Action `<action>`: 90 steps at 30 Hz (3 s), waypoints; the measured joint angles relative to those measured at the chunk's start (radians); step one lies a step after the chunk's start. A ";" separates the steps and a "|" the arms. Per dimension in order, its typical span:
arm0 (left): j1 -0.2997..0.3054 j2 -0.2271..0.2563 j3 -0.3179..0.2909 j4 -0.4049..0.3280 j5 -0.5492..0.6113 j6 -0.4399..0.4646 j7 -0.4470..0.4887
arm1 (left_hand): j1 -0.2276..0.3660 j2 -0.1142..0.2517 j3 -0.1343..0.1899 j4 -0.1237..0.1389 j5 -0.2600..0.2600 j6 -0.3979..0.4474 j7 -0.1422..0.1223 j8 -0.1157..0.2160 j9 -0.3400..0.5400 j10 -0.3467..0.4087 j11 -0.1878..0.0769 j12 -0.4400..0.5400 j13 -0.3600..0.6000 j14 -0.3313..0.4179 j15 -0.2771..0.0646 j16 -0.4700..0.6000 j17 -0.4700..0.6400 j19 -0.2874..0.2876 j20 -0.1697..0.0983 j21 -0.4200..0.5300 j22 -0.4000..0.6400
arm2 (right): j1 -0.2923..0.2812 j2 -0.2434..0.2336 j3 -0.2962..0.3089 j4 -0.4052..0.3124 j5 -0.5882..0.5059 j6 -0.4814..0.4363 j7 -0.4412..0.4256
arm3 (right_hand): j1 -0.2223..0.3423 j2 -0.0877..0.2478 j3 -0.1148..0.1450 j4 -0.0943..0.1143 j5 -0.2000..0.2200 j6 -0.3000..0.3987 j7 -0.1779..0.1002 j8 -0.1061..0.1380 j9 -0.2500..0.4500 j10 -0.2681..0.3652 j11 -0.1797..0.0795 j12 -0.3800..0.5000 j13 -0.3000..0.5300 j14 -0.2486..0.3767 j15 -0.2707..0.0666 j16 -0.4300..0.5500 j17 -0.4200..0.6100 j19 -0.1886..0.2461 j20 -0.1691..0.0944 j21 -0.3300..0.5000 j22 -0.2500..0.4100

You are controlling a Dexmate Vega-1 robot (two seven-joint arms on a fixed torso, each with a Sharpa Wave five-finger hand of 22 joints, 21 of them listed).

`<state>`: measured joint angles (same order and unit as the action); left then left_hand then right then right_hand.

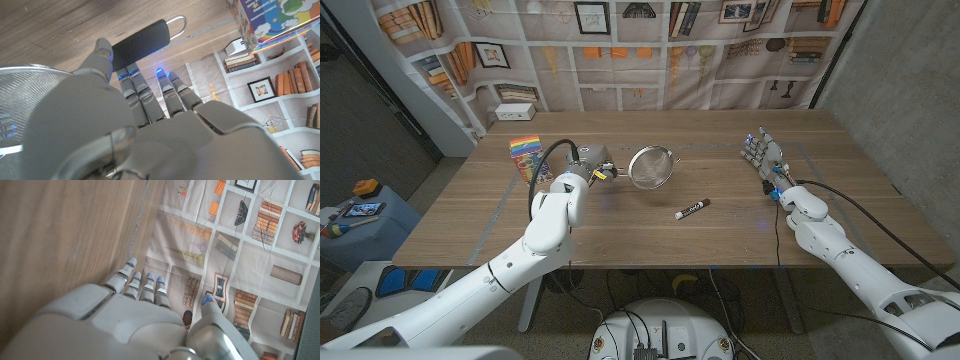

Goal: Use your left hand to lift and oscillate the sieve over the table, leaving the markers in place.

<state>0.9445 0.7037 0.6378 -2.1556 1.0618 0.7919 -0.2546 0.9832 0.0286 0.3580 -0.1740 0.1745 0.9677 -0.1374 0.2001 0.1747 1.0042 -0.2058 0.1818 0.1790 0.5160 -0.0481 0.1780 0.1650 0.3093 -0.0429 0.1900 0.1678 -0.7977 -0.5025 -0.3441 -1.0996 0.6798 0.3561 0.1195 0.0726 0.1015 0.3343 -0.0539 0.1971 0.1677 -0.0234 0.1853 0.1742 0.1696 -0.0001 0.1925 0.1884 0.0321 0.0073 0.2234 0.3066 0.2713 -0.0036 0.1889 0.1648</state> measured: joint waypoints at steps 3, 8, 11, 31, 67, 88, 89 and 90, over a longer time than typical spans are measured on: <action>0.002 -0.001 -0.003 -0.001 -0.028 -0.004 0.032 | 0.000 0.000 0.000 0.000 0.000 0.000 0.000 0.000 0.000 0.000 0.000 0.000 0.000 0.000 0.000 0.000 0.000 0.000 0.000 0.000 0.000 | -0.004 -0.003 0.002 -0.005 0.000 -0.001 -0.001 | 0.000 0.000 0.000 0.000 0.000 0.000 0.000 0.000 0.000 0.000 0.000 0.000 0.000 0.000 0.000 0.000 0.000 0.000 0.000 0.000 0.000; 0.005 -0.002 -0.010 -0.003 -0.073 -0.013 0.084 | 0.000 0.000 0.000 0.000 0.000 0.000 0.000 0.000 0.000 0.000 0.000 0.002 0.000 0.000 0.000 0.000 0.000 0.000 0.000 0.000 0.000 | -0.009 -0.007 0.003 -0.014 0.001 -0.006 -0.006 | 0.000 0.000 0.000 0.000 0.000 0.000 0.000 0.000 0.000 0.000 0.000 0.000 0.000 0.000 0.000 0.000 0.000 0.000 0.000 0.000 0.000; 0.005 0.000 -0.011 -0.003 -0.098 -0.020 0.110 | 0.000 0.000 0.000 0.000 0.000 0.000 0.000 0.000 0.000 0.000 0.000 0.004 0.000 0.000 0.000 0.000 0.000 0.000 0.000 0.000 0.000 | -0.012 -0.009 0.005 -0.018 0.001 -0.007 -0.007 | 0.000 0.000 0.000 0.000 0.000 0.004 -0.004 0.000 0.000 0.000 0.000 0.000 0.000 0.000 0.000 0.000 0.000 0.000 0.000 0.000 0.000; -0.027 0.030 0.018 0.016 -0.194 -0.044 0.224 | 0.000 0.000 -0.003 0.003 -0.002 0.005 0.002 -0.002 0.000 0.005 0.005 0.004 0.000 0.000 0.000 0.000 0.000 0.000 0.000 0.000 0.000 | -0.019 -0.013 0.011 -0.024 0.007 -0.011 -0.014 | 0.000 0.000 0.000 0.000 0.000 0.006 -0.006 0.000 0.000 0.000 0.000 0.000 0.000 0.000 0.000 0.000 0.000 0.000 0.000 0.000 0.000; -0.148 0.104 0.163 0.003 -0.066 0.082 -0.128 | 0.000 0.000 -0.010 0.000 0.000 0.005 0.002 -0.004 0.001 0.009 0.002 0.000 0.000 0.000 0.000 0.000 0.000 0.000 0.000 0.000 0.000 | -0.005 -0.001 0.008 0.009 0.010 -0.005 0.003 | 0.000 0.000 0.000 0.000 0.000 0.005 -0.005 0.000 0.000 0.000 0.000 0.000 0.000 0.000 0.000 0.000 0.000 0.000 0.000 0.000 0.000; -0.195 0.066 0.193 0.047 0.091 0.107 -0.379 | 0.000 0.000 -0.014 0.000 -0.001 0.005 0.002 -0.004 0.002 0.008 0.002 0.000 0.000 0.000 0.000 0.000 0.000 -0.009 0.002 0.000 0.000 | -0.001 0.007 0.005 0.022 0.013 -0.005 0.007 | 0.000 0.000 0.000 0.000 0.000 0.005 -0.005 0.000 0.000 0.000 0.000 0.000 0.000 0.000 0.000 0.000 0.000 0.000 0.000 0.000 0.000; -0.196 0.062 0.193 0.050 0.099 0.107 -0.390 | 0.000 0.000 -0.014 0.000 -0.001 0.005 0.002 -0.004 0.002 0.008 0.002 0.000 0.000 0.000 0.000 0.000 0.000 -0.009 0.002 0.000 0.000 | -0.001 0.007 0.005 0.022 0.013 -0.005 0.007 | 0.000 0.000 0.000 0.000 0.000 0.005 -0.005 0.000 0.000 0.000 0.000 0.000 0.000 0.000 0.000 0.000 0.000 0.000 0.000 0.000 0.000; -0.197 0.059 0.192 0.053 0.105 0.106 -0.398 | 0.000 0.000 -0.014 0.000 -0.002 0.005 0.002 -0.004 0.004 0.008 0.002 0.000 0.000 0.000 0.000 0.000 0.000 -0.009 0.002 0.000 0.000 | -0.001 0.007 0.005 0.023 0.013 -0.005 0.007 | 0.000 0.000 0.000 0.000 0.000 0.005 -0.005 0.000 0.000 0.000 0.000 0.000 0.000 0.000 0.000 0.000 0.000 0.000 0.000 0.000 0.000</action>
<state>0.7479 0.7622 0.8295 -2.1030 1.1668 0.8978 -0.6529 0.9832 0.0286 0.3436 -0.1744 0.1729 0.9723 -0.1357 0.1964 0.1785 1.0126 -0.2037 0.1817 0.1794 0.5162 -0.0482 0.1780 0.1650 0.3004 -0.0411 0.1900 0.1678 -0.7984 -0.4954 -0.3387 -1.0770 0.6928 0.3514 0.1267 0.0726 0.1016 0.3342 -0.0538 0.1972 0.1731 -0.0288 0.1853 0.1741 0.1696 -0.0001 0.1925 0.1884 0.0322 0.0072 0.2233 0.3068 0.2713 -0.0036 0.1889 0.1648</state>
